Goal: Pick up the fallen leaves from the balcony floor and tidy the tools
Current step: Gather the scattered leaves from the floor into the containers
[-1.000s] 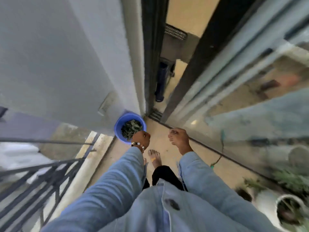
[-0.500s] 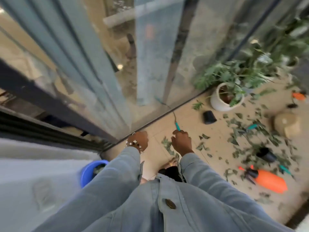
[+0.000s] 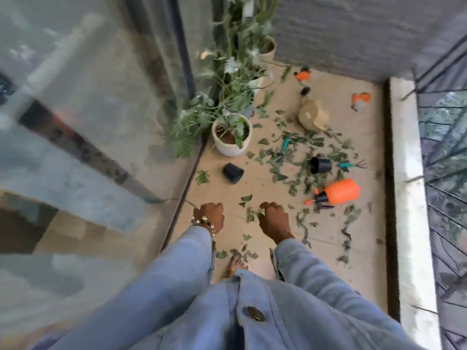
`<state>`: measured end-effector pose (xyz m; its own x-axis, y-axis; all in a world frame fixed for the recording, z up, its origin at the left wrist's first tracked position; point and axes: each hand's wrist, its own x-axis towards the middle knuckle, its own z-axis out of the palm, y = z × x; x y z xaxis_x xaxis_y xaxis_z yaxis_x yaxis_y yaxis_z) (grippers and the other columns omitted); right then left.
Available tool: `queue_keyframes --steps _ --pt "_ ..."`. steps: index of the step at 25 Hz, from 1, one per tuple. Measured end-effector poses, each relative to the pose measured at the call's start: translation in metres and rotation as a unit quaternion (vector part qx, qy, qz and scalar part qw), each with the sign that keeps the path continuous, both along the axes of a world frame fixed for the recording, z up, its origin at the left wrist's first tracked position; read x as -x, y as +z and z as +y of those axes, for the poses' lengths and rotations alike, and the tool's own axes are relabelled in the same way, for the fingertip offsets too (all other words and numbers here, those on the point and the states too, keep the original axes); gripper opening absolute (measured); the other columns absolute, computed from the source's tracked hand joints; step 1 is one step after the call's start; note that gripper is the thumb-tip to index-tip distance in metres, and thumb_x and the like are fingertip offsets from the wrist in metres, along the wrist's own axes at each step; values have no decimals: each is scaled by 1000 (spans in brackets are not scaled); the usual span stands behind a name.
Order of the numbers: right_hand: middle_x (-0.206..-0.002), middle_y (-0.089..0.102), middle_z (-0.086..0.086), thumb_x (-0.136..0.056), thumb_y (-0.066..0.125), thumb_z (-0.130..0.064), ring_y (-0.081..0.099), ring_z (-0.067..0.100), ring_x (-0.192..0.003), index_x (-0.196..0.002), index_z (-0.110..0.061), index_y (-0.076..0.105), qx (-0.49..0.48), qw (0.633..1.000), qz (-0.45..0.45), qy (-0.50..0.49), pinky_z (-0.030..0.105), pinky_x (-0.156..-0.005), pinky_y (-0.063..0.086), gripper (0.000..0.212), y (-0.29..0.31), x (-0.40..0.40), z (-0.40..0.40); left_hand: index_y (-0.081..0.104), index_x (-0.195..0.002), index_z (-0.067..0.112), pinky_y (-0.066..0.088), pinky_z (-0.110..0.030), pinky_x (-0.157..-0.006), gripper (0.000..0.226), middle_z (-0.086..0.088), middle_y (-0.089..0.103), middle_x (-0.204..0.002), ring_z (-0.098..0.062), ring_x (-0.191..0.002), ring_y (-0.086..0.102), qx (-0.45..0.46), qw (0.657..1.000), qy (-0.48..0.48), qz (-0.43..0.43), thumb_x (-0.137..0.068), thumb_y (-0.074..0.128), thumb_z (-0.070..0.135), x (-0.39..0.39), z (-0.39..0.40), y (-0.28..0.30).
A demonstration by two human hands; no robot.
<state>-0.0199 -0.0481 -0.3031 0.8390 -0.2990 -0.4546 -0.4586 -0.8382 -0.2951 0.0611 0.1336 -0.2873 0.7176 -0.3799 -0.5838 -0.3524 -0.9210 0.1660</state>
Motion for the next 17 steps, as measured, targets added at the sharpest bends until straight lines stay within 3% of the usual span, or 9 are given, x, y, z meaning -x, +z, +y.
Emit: queue_keyframes --steps 11,17 --pt "-133 45 11 -96 46 -28 40 34 -125 -134 -16 44 -18 981 9 -195 43 -98 38 40 -10 -51 -119 49 -132 18 42 -43 -99 38 -6 53 -134 -30 -124 50 -30 988 -154 5 -96 47 28 -92 -173 -13" --pt "-135 46 15 -97 47 -28 38 36 -126 -133 -13 44 -5 960 21 -278 50 -99 39 39 -5 -118 -215 50 -132 18 41 -42 -101 38 -8 52 -136 -31 -124 50 -24 976 -215 23 -96 44 28 -192 -272 -24"
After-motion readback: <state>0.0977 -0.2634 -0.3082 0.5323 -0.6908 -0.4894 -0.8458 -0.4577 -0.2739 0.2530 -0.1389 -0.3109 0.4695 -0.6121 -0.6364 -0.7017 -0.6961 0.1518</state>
